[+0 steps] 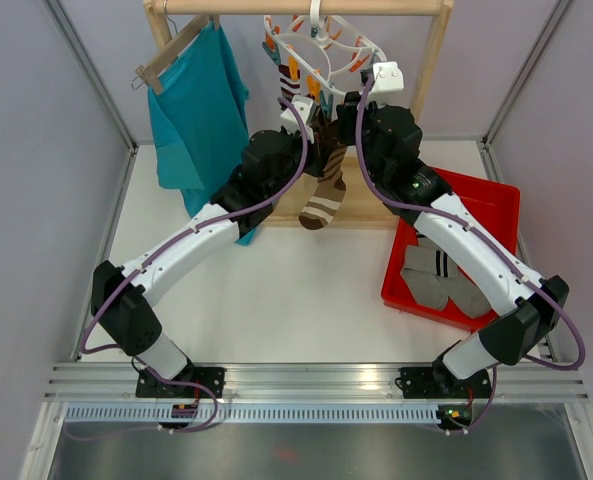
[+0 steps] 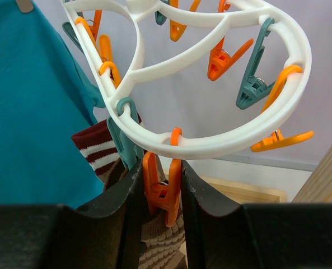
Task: Clip the socks to the hanger
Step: Clamp the sock onto the hanger, then reset both arms
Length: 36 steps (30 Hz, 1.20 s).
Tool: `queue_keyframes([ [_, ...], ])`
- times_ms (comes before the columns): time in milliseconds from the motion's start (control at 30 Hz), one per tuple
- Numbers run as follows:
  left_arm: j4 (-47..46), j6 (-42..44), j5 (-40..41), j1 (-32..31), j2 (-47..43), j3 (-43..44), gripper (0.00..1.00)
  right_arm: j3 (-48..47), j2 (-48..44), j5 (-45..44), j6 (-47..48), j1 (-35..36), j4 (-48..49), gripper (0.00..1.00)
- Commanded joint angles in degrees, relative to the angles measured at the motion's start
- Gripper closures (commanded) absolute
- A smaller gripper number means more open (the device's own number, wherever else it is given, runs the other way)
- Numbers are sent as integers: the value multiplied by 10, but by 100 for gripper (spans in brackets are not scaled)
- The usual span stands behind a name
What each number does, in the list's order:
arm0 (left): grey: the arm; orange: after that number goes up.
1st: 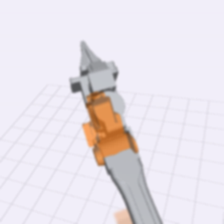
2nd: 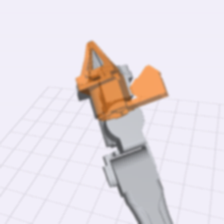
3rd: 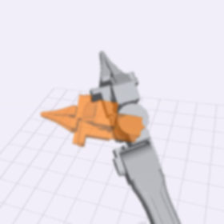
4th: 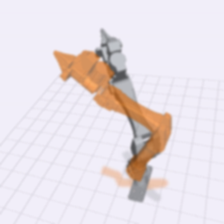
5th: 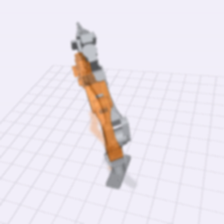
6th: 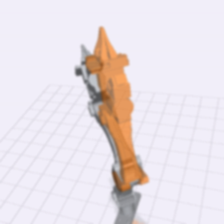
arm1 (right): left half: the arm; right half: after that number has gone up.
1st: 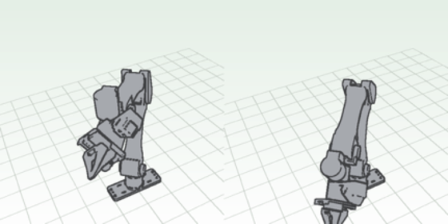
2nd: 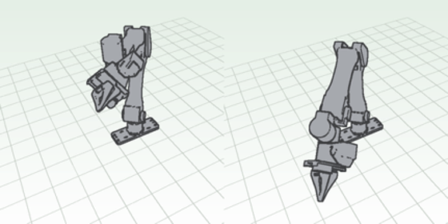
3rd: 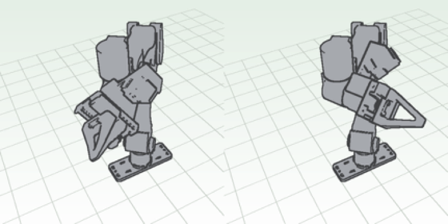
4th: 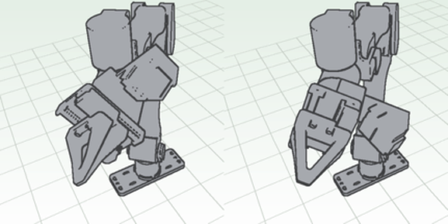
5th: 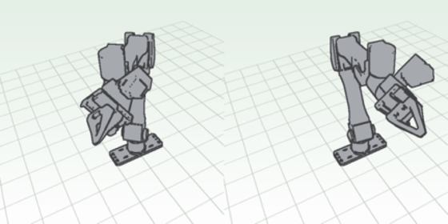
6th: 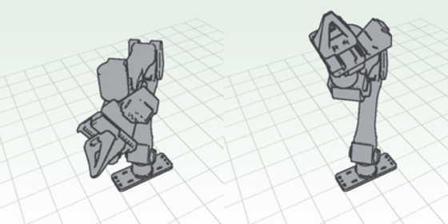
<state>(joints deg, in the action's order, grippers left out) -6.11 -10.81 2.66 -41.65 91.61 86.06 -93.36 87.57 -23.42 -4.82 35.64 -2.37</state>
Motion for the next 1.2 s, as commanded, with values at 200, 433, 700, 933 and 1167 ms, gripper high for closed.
queue_keyframes([
  [200,-18,-16,-12,-3,1,33,96,-11,-29,10,-16,2,-18,44],
  [433,-17,-17,-14,-3,1,34,89,-18,-35,10,-27,2,-36,29],
  [700,-7,-8,-15,-3,-20,22,50,-32,-73,2,-51,2,-104,12],
  [933,41,9,24,-2,-102,-16,38,9,-159,-62,-70,1,-158,2],
  [1167,170,2,128,5,-213,-52,1,19,-177,-33,-112,-40,-232,2],
])
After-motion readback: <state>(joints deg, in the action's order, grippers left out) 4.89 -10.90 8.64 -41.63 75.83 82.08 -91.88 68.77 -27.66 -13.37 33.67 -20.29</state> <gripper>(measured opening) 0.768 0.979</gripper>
